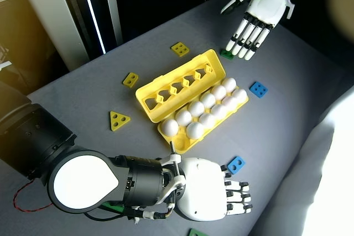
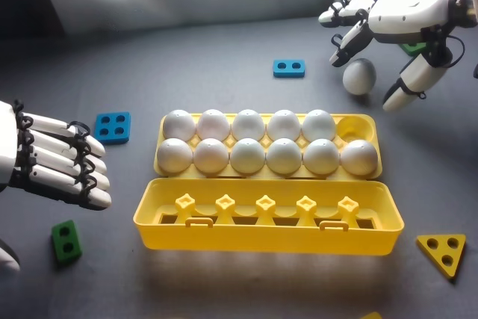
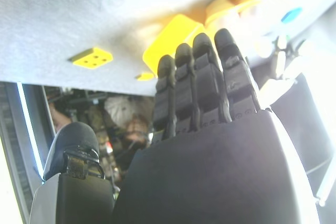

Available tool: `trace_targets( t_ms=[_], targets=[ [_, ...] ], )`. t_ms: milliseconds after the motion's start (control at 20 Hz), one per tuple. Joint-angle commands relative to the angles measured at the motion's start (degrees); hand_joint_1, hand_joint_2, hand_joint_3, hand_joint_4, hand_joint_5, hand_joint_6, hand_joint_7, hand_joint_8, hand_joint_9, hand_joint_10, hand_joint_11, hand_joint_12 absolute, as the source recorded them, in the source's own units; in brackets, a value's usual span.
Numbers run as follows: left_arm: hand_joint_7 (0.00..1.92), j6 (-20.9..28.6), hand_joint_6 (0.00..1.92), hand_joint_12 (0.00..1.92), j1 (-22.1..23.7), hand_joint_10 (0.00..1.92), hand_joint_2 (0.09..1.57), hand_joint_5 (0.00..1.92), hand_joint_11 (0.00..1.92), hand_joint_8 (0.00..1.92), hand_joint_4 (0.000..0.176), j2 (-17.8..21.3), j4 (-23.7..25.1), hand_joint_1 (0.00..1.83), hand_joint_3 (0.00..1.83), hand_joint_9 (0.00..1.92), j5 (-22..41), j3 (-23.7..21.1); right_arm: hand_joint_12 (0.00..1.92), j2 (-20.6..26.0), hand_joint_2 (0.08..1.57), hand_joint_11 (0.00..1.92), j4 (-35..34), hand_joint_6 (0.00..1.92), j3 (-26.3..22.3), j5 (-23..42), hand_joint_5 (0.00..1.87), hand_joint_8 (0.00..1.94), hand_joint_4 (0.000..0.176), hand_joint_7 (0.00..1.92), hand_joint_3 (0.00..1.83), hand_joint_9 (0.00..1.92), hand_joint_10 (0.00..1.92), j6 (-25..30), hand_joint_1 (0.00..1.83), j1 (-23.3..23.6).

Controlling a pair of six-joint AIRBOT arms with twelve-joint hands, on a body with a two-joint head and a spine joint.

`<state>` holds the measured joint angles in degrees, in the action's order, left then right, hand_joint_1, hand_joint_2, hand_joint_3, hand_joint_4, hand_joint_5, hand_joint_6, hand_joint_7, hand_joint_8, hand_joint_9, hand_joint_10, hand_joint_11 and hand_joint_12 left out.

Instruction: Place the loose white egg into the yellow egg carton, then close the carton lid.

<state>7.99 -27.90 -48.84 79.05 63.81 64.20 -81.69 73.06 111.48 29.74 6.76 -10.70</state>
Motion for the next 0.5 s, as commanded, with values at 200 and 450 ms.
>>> trace_targets(
  t_ms=[200, 450],
  targets=[
    [0.27, 0.2, 0.01, 0.39, 0.4, 0.01, 1.16, 0.26, 0.0, 0.01, 0.0, 0.7, -3.9, 0.0, 0.0, 0.23, 2.3, 0.2, 0.22, 0.8, 0.84, 0.0, -2.7, 0.0, 0.6, 1.7, 0.63, 0.0, 0.086, 0.06, 0.0, 0.0, 0.0, -0.5, 0.92, -0.5],
    [0.27, 0.2, 0.0, 0.39, 0.6, 0.0, 1.16, 0.26, 0.0, 0.0, 0.0, 0.6, -3.9, 0.0, 0.0, 0.23, 2.3, 0.2, 0.07, 0.7, 0.86, 0.0, -3.0, 0.0, 0.9, 1.9, 0.59, 0.0, 0.072, 0.1, 0.0, 0.0, 0.0, -1.2, 0.92, -0.6]
  ],
)
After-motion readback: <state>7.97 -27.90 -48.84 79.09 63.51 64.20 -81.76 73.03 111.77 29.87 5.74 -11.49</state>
